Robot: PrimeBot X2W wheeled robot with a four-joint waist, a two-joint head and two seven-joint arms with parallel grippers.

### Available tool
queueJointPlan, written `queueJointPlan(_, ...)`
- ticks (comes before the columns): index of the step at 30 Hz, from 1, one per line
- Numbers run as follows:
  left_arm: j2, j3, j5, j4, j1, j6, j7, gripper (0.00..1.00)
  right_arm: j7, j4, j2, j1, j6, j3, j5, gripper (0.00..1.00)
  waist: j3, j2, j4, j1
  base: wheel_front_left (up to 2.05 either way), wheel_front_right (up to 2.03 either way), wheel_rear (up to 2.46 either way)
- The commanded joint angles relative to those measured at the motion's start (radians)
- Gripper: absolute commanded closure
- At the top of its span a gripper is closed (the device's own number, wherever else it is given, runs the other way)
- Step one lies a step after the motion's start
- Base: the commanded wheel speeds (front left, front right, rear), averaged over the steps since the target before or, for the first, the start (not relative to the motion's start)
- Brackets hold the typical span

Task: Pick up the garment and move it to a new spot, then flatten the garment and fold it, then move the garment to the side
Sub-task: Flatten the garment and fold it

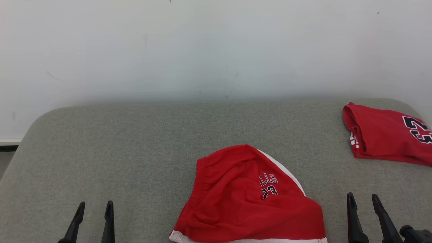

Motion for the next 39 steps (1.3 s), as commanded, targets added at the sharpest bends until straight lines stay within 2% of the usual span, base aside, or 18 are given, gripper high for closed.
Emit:
queueJointPlan(1,0.000,0.008,0.011,-0.001,0.014,-0.014,-0.003,0.00,-0.006,-0.003,0.003,0.012,-0.003,-0.003,-0.006,0.00,-0.001,0.0000,0.002,0.0001,0.00,0.00,0.00)
queueJointPlan(5,-0.004,0.024,0.024,0.004,0.012,-0.038,-0.003,0.00,-0.007,0.000,0.008,0.014,-0.003,-0.003,-0.007,0.00,-0.004,0.0000,0.005,0.0001,0.00,0.00,0.00)
queueJointPlan(14,-0.008,0.024,0.035,0.032,-0.002,-0.061,-0.003,0.00,0.005,0.001,0.007,0.006,-0.003,0.005,-0.008,0.00,-0.004,0.0000,0.003,0.0001,0.00,0.00,0.00)
queueJointPlan(39,-0.019,0.036,0.058,0.065,-0.013,-0.074,-0.003,0.00,0.023,-0.015,0.007,0.010,-0.003,0.018,-0.032,0.00,-0.003,0.0000,0.006,0.0001,0.00,0.00,0.00)
